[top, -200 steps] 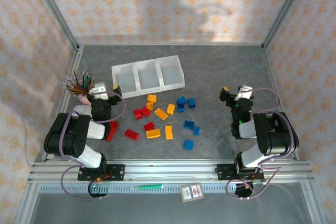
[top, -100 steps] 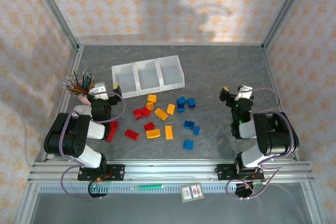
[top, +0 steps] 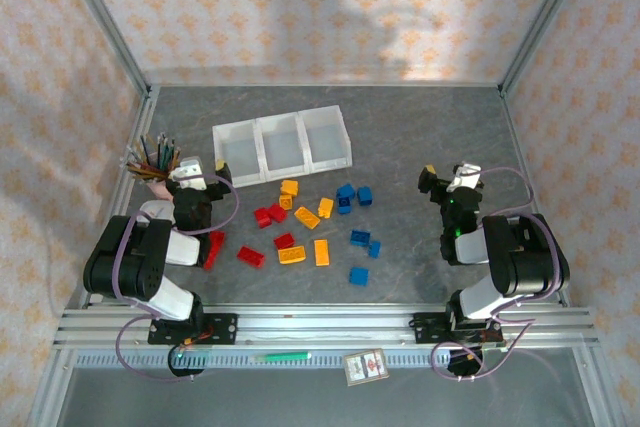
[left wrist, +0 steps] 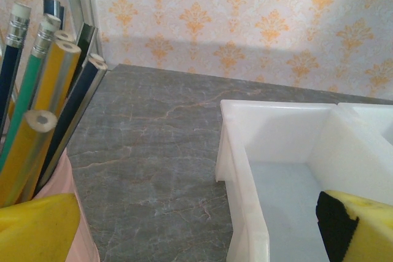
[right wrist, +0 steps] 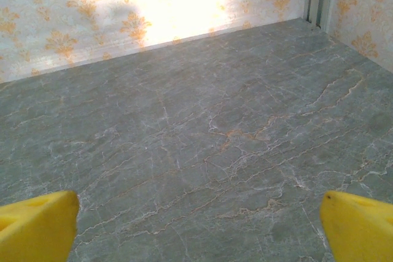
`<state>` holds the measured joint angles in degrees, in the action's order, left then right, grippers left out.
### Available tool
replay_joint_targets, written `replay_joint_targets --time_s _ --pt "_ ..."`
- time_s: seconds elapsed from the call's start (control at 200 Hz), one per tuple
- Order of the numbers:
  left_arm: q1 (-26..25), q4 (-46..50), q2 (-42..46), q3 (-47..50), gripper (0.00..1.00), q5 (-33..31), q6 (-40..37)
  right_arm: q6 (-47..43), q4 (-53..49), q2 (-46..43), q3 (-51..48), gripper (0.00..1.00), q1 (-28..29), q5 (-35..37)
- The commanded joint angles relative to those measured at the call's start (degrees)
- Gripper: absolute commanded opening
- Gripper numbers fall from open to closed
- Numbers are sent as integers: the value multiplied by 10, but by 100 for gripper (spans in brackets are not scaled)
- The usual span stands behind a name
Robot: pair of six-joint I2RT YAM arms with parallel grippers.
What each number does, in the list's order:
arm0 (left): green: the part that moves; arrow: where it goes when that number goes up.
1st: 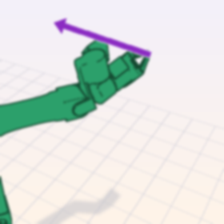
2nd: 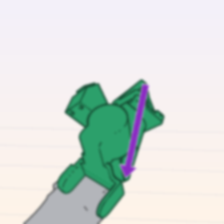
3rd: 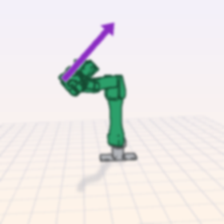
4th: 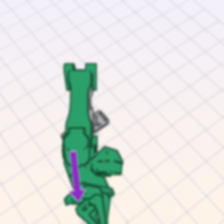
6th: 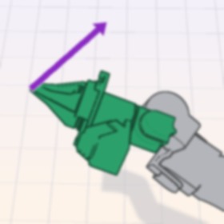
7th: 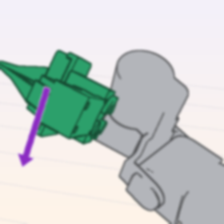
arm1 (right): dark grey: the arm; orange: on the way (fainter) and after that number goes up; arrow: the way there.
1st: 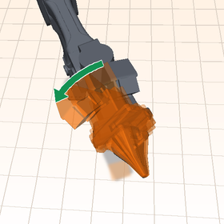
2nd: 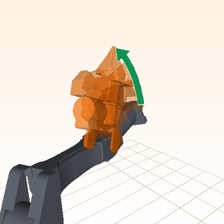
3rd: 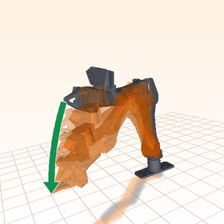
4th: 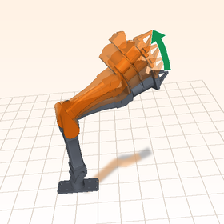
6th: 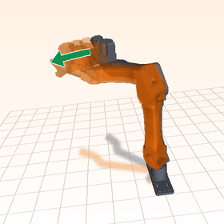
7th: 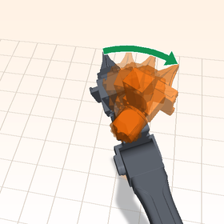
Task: Sort the legos into containers by color
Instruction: Pick up the lego from the center of the table.
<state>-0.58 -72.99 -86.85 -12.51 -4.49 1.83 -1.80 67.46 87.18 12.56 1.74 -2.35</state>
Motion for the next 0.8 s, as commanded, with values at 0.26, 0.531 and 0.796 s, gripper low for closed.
replay_joint_targets --time_s 0.26,0.531,0.796 --pt "7 143 164 -10 99 9 25 46 -151 -174 35 100 1 73" --pt "8 306 260 -50 99 11 202 260 -397 -291 96 100 -2 50" --pt "9 457 288 -94 99 63 278 285 -498 -306 128 100 3 -29"
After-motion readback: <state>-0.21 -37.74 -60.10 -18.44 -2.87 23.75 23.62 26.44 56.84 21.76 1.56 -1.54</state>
